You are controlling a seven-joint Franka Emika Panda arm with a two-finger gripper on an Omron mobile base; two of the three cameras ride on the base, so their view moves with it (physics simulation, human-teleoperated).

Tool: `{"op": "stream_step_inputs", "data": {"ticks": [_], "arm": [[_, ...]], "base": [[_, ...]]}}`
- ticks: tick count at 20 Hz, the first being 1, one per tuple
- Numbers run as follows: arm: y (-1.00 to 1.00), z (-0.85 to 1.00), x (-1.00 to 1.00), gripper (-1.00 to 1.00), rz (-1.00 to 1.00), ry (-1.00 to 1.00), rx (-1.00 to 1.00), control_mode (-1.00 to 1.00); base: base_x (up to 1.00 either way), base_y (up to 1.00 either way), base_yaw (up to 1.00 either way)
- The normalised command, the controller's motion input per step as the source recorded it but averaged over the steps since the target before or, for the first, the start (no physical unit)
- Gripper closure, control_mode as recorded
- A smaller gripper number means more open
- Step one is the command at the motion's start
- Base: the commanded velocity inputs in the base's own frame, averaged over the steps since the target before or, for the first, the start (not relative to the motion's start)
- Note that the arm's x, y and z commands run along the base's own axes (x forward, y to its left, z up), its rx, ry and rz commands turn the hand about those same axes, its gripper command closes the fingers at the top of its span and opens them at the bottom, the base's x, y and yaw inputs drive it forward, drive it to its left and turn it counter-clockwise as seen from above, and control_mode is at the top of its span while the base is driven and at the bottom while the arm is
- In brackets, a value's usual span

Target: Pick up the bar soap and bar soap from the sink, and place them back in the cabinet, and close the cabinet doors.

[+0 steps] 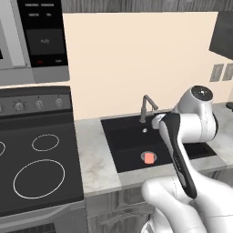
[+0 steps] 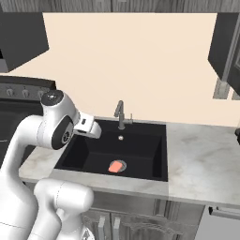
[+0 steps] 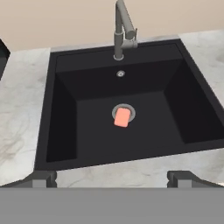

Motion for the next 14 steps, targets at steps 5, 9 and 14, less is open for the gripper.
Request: {"op": "stream_step_inputs", "data": {"ticks": [5, 9, 14], "arm": [[-0.01, -0.34, 0.05, -1.0, 0.0, 0.0, 0.0, -1.0], [-0.04, -0.3, 0.01, -1.0, 0.0, 0.0, 0.0, -1.0], [-0.03, -0.29, 0.04, -1.0, 0.0, 0.0, 0.0, -1.0]], "base": [[0.0, 0.0, 0.0], [0.0, 0.0, 0.0], [0.0, 0.0, 0.0]]}}
